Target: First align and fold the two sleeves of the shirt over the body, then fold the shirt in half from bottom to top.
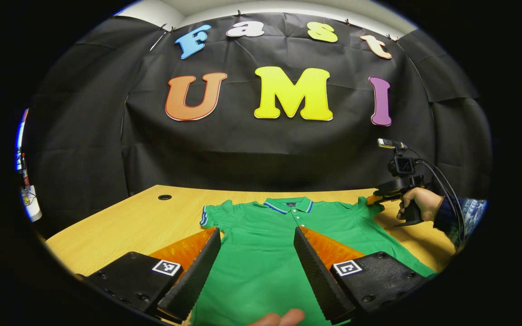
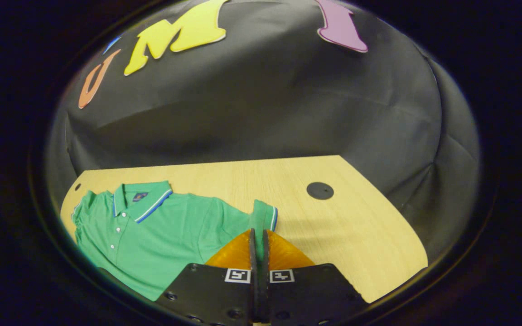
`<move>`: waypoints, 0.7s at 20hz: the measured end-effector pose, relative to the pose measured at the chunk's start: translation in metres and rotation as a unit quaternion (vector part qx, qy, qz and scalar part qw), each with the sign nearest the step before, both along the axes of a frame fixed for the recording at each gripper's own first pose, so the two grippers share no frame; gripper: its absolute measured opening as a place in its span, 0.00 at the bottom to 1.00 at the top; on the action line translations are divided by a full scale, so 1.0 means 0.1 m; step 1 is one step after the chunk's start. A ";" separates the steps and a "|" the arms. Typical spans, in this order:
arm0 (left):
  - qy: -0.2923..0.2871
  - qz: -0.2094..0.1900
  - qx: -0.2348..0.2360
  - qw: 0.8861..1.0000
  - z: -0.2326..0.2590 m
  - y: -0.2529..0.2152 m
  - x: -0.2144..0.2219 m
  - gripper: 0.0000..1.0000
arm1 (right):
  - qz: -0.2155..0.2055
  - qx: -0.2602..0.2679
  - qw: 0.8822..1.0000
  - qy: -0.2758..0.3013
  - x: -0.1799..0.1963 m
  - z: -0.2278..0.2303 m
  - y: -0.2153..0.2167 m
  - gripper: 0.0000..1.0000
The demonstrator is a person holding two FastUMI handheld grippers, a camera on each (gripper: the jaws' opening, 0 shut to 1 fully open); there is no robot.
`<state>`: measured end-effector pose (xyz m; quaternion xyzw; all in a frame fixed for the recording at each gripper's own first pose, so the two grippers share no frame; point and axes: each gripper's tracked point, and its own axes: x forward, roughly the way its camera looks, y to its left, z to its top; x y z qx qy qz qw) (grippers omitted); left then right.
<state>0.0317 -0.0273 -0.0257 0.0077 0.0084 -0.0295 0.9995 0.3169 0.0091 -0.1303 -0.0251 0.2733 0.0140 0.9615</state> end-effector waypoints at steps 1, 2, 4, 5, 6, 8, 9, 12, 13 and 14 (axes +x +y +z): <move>0.000 0.001 0.001 1.000 0.00 0.00 0.00 1.00 | 0.010 -0.008 1.000 -0.008 -0.01 0.08 0.10 0.01; -0.001 0.000 0.002 1.000 0.01 0.00 -0.01 1.00 | 0.019 -0.009 1.000 -0.013 -0.03 0.14 0.20 0.01; -0.001 -0.001 0.004 1.000 0.02 -0.01 -0.01 1.00 | 0.037 0.007 0.999 -0.016 -0.08 0.22 0.49 0.00; -0.001 -0.001 0.005 1.000 0.02 -0.02 -0.02 1.00 | 0.049 0.009 0.999 -0.017 -0.12 0.25 0.64 0.01; -0.001 -0.002 0.006 1.000 0.03 -0.03 -0.03 1.00 | 0.062 0.002 0.998 -0.021 -0.13 0.26 0.77 0.01; -0.004 -0.006 0.009 1.000 0.05 -0.05 -0.05 1.00 | 0.086 -0.009 0.996 -0.026 -0.20 0.28 1.02 0.01; -0.006 -0.007 0.010 1.000 0.07 -0.05 -0.06 1.00 | 0.097 -0.004 0.995 -0.025 -0.25 0.28 1.17 0.01; -0.007 -0.007 0.014 1.000 0.08 -0.06 -0.08 1.00 | 0.118 0.068 0.991 -0.001 -0.41 0.26 1.56 0.24; -0.007 -0.008 0.014 1.000 0.09 -0.07 -0.09 1.00 | 0.123 0.088 0.989 0.004 -0.44 0.28 1.64 0.34; -0.008 -0.009 0.015 1.000 0.10 -0.08 -0.09 1.00 | 0.123 0.094 0.988 0.008 -0.47 0.28 1.65 0.53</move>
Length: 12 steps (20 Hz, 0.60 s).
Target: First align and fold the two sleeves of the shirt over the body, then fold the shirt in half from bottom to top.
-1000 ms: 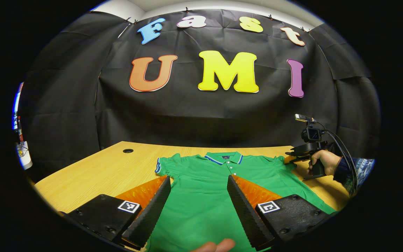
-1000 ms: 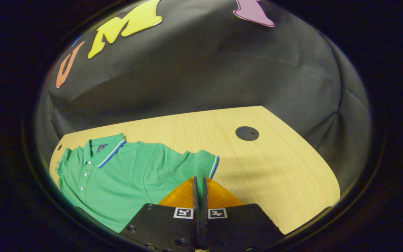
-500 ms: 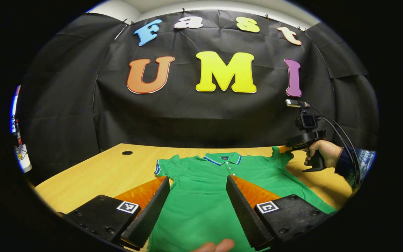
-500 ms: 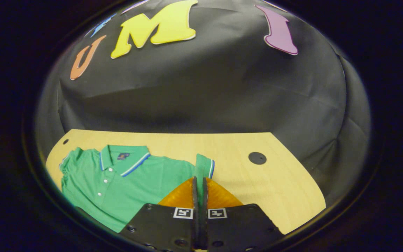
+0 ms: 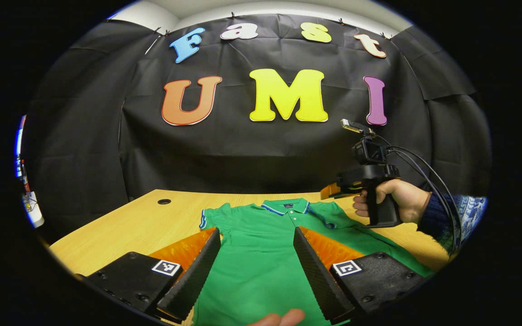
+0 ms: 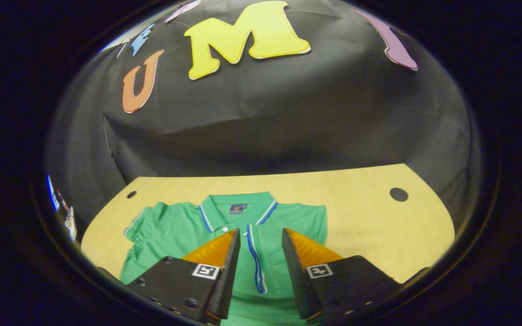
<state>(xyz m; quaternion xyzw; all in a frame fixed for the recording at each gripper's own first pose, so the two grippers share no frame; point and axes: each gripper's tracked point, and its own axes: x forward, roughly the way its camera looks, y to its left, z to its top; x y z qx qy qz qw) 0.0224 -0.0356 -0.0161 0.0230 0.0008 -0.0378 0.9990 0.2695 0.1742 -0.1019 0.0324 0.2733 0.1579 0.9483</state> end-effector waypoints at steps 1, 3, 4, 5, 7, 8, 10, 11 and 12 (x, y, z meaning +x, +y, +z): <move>-0.001 0.000 0.001 1.000 0.01 0.00 -0.01 1.00 | 0.000 -0.004 1.000 -0.001 -0.01 0.02 -0.02 0.58; -0.003 -0.001 0.003 1.000 0.03 -0.01 -0.02 1.00 | 0.000 -0.020 1.000 -0.013 -0.03 0.06 -0.06 0.71; -0.002 -0.003 0.003 1.000 0.03 -0.02 -0.03 1.00 | 0.000 -0.027 0.999 -0.021 -0.05 0.10 -0.09 0.84; 0.000 -0.005 0.002 1.000 0.04 -0.02 -0.03 1.00 | -0.002 -0.031 0.999 -0.028 -0.06 0.15 -0.12 0.86; 0.003 -0.011 -0.006 1.000 0.05 -0.04 -0.07 1.00 | -0.001 -0.030 0.999 -0.035 -0.14 0.22 -0.18 0.95; 0.001 -0.013 -0.011 1.000 0.08 -0.04 -0.08 1.00 | -0.001 -0.026 0.999 -0.037 -0.19 0.27 -0.21 0.96; -0.001 -0.011 -0.014 1.000 0.11 -0.02 -0.10 1.00 | -0.004 -0.018 0.999 -0.043 -0.29 0.35 -0.28 0.96; -0.002 -0.011 -0.012 1.000 0.12 -0.02 -0.10 1.00 | -0.004 -0.013 0.999 -0.044 -0.37 0.39 -0.32 0.96; -0.002 -0.012 -0.009 1.000 0.12 -0.02 -0.11 1.00 | -0.003 -0.004 0.999 -0.044 -0.48 0.43 -0.36 0.92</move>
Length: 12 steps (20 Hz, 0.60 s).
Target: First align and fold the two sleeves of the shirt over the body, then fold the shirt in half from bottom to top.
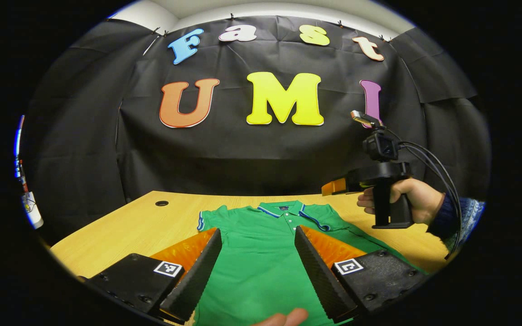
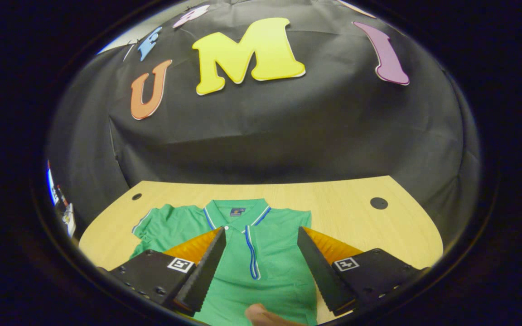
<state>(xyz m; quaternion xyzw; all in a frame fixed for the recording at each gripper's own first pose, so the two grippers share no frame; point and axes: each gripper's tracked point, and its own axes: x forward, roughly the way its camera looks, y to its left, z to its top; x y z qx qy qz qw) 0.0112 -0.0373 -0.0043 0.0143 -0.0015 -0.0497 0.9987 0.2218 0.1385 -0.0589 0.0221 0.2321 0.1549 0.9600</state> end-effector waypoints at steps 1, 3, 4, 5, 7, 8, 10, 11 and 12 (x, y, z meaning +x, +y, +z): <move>-0.002 0.002 0.003 1.000 0.01 0.02 -0.01 1.00 | 0.003 0.005 1.000 -0.006 -0.12 0.06 -0.04 0.96; -0.007 0.009 0.003 1.000 0.06 0.06 -0.03 1.00 | -0.003 0.002 0.999 -0.035 -0.34 0.20 -0.23 0.96; -0.007 0.011 -0.001 1.000 0.06 0.07 -0.03 1.00 | -0.007 -0.001 0.999 -0.050 -0.45 0.26 -0.32 0.96; -0.005 0.012 -0.006 1.000 0.05 0.06 -0.03 1.00 | -0.009 -0.008 0.998 -0.065 -0.57 0.32 -0.41 0.95; 0.003 0.016 -0.021 1.000 0.01 0.05 -0.01 1.00 | -0.018 -0.022 0.995 -0.095 -0.79 0.45 -0.63 0.92; 0.009 0.020 -0.029 0.999 -0.03 0.04 -0.01 1.00 | -0.022 -0.030 0.993 -0.113 -0.90 0.53 -0.71 0.96; 0.018 0.010 -0.033 0.999 -0.09 -0.13 0.01 1.00 | -0.025 -0.047 0.987 -0.150 -1.13 0.66 -0.90 0.95; 0.017 0.010 -0.030 0.999 -0.09 -0.22 0.01 1.00 | -0.026 -0.049 0.985 -0.163 -1.24 0.70 -0.97 0.96; 0.016 0.015 -0.023 0.999 -0.09 -0.27 -0.01 1.00 | -0.023 -0.049 0.985 -0.166 -1.38 0.67 -1.02 0.96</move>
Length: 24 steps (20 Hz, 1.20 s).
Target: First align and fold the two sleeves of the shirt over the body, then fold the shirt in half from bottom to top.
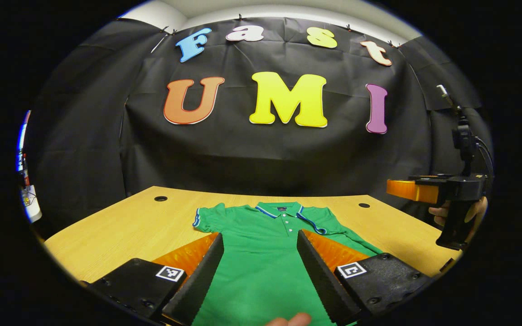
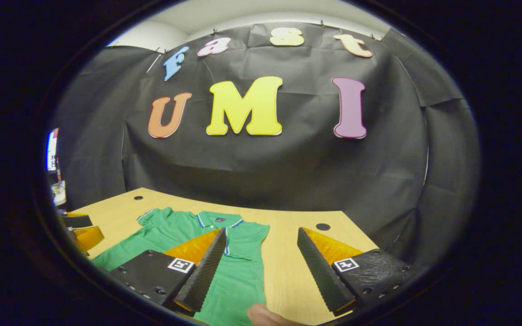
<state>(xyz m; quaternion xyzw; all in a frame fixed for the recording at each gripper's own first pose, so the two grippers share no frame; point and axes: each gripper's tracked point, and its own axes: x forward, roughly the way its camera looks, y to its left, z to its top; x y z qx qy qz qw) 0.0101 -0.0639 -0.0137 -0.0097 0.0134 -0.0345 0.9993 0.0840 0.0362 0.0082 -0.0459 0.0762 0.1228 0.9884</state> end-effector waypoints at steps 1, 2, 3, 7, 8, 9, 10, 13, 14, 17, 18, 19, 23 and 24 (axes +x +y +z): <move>0.004 0.010 0.005 1.000 -0.03 -0.05 -0.02 1.00 | 0.001 -0.001 1.000 0.005 -0.13 -0.06 -0.06 0.95; 0.007 0.008 0.009 1.000 -0.07 -0.14 -0.04 1.00 | 0.003 0.002 1.000 0.007 -0.26 -0.11 -0.12 0.93; 0.011 0.003 0.006 1.000 -0.09 -0.25 -0.08 1.00 | 0.004 0.004 1.000 0.005 -0.36 -0.13 -0.17 0.95; -0.012 0.008 0.023 1.000 0.03 -0.37 -0.20 1.00 | 0.006 -0.001 1.000 0.002 -0.67 -0.26 -0.32 0.94; -0.015 0.013 0.029 0.999 0.05 -0.35 -0.20 1.00 | 0.010 0.004 1.000 0.004 -0.72 -0.30 -0.32 0.95; -0.020 0.018 0.031 0.999 0.08 -0.34 -0.20 1.00 | 0.013 0.011 1.000 0.010 -0.75 -0.33 -0.32 0.95; -0.022 0.025 0.030 0.999 0.11 -0.30 -0.20 1.00 | 0.019 0.019 0.999 0.019 -0.77 -0.39 -0.31 0.96; -0.023 0.043 0.025 0.998 0.28 -0.18 -0.11 1.00 | 0.027 0.033 0.999 0.028 -0.74 -0.44 -0.30 0.95; -0.029 0.044 0.019 0.998 0.36 -0.17 -0.04 1.00 | 0.023 0.030 0.999 0.030 -0.71 -0.48 -0.33 0.95; -0.053 0.064 0.029 0.996 0.59 0.05 0.28 1.00 | 0.023 0.033 0.998 0.038 -0.66 -0.54 -0.31 0.96; -0.056 0.076 0.044 0.995 0.60 0.15 0.43 1.00 | 0.023 0.035 0.998 0.037 -0.65 -0.55 -0.31 0.96; -0.055 0.081 0.053 0.994 0.59 0.24 0.59 1.00 | 0.023 0.039 0.998 0.037 -0.63 -0.54 -0.31 0.97; -0.006 0.045 0.016 0.999 0.31 0.37 1.24 1.00 | 0.022 0.047 0.998 0.027 -0.64 -0.55 -0.32 0.96; 0.008 0.044 0.014 0.999 0.22 0.49 1.42 1.00 | 0.021 0.046 0.998 0.026 -0.63 -0.59 -0.32 0.96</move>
